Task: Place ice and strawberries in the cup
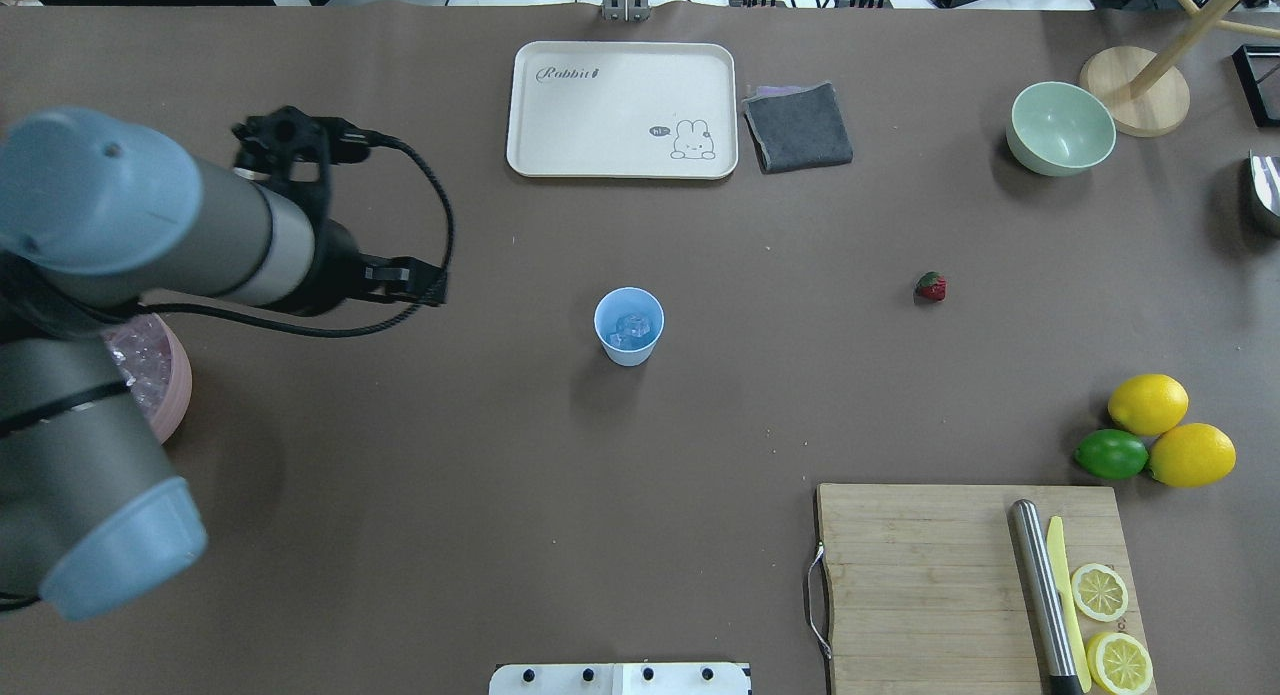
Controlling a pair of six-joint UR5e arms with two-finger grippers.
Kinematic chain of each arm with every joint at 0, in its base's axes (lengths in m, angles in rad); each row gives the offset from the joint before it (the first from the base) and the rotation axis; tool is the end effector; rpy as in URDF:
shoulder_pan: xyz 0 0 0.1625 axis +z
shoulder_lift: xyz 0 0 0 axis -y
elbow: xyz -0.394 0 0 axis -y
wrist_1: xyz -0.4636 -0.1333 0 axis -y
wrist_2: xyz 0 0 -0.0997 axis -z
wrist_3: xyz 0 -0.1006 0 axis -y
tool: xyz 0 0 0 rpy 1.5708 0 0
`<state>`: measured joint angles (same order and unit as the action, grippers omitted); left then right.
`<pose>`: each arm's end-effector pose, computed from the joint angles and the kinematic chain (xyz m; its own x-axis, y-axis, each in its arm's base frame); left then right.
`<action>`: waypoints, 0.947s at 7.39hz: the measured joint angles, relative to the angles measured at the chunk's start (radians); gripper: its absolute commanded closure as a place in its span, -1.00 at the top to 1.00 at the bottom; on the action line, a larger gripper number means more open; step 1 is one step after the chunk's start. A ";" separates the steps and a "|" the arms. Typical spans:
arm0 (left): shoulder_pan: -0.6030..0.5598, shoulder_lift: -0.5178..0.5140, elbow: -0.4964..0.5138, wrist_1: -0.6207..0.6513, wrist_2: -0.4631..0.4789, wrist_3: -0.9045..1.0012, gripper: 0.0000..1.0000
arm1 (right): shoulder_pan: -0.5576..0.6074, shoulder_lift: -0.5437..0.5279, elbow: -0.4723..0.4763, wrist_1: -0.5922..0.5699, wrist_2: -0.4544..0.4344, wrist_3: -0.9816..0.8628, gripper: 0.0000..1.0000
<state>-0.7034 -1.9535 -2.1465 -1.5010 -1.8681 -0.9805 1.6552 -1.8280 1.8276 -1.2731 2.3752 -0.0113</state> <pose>0.3532 -0.4357 0.1319 0.6472 0.1489 -0.7476 0.1021 0.9550 0.2786 0.1010 -0.4723 0.5812 0.7097 -0.1626 0.6855 -0.0726 0.9510 0.3007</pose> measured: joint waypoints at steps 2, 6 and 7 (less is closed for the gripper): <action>-0.212 0.152 -0.050 0.081 -0.132 0.383 0.99 | 0.000 0.000 -0.001 0.005 0.001 0.004 1.00; -0.737 0.356 0.181 0.093 -0.428 1.206 0.99 | 0.000 0.001 0.000 0.004 0.007 0.007 1.00; -0.817 0.376 0.252 0.097 -0.452 1.330 0.99 | -0.003 0.002 0.001 0.004 0.008 0.011 1.00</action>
<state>-1.5207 -1.5774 -1.8944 -1.4042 -2.3199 0.3492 1.6519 -1.8262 1.8286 -1.2696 2.3835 -0.0003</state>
